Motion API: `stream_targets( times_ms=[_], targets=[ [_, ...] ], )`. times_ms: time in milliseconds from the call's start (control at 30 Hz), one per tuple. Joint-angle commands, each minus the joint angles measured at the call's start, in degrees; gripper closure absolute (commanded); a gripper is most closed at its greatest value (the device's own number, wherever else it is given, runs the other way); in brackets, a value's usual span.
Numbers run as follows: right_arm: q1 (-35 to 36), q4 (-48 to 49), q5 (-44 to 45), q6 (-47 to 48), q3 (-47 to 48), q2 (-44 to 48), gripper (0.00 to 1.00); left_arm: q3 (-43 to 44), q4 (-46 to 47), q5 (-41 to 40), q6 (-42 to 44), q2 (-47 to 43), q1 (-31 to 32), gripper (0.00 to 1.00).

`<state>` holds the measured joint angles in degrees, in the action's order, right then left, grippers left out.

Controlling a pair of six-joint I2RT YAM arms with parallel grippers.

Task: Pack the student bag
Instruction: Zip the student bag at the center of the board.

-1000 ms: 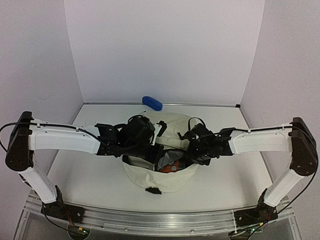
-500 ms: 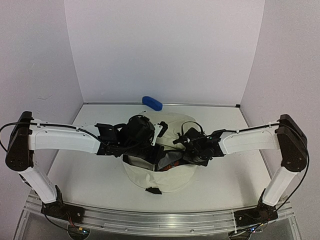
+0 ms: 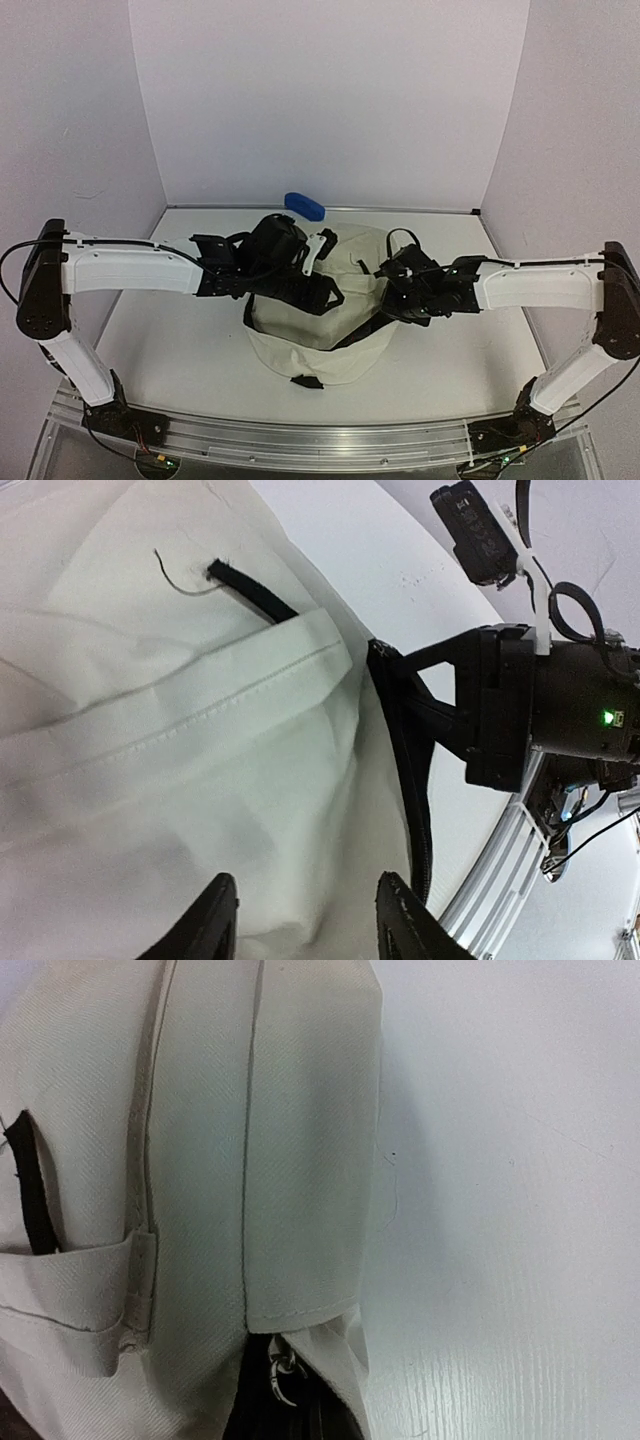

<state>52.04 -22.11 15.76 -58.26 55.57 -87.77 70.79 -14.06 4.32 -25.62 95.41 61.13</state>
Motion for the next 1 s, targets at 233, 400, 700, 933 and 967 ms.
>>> stream_targets(
  times_ms=[233, 400, 700, 933, 967],
  targets=[
    [-0.1, 0.4, -8.0, 3.3, -2.7, 5.2, 1.0, 17.5, 5.9, 10.1, 10.7, 12.5, -3.8, 0.36],
    [-0.1, 1.0, -11.2, 3.3, -3.5, 7.3, 1.0, 25.6, 4.3, 14.6, 10.2, 22.4, -4.7, 0.35],
    [-0.2, 1.5, -18.4, 2.1, -7.7, 9.6, 1.0, 28.5, 5.4, 13.5, 7.8, 30.5, -6.7, 0.34],
    [-0.2, 1.5, -24.1, 0.5, -7.6, 14.7, 1.0, 27.1, 6.5, 12.2, 6.6, 31.5, -8.2, 0.34],
    [-0.2, 1.4, -24.7, 0.3, -7.8, 15.5, 1.0, 27.0, 6.7, 12.2, 6.5, 31.6, -8.3, 0.34]
  ],
)
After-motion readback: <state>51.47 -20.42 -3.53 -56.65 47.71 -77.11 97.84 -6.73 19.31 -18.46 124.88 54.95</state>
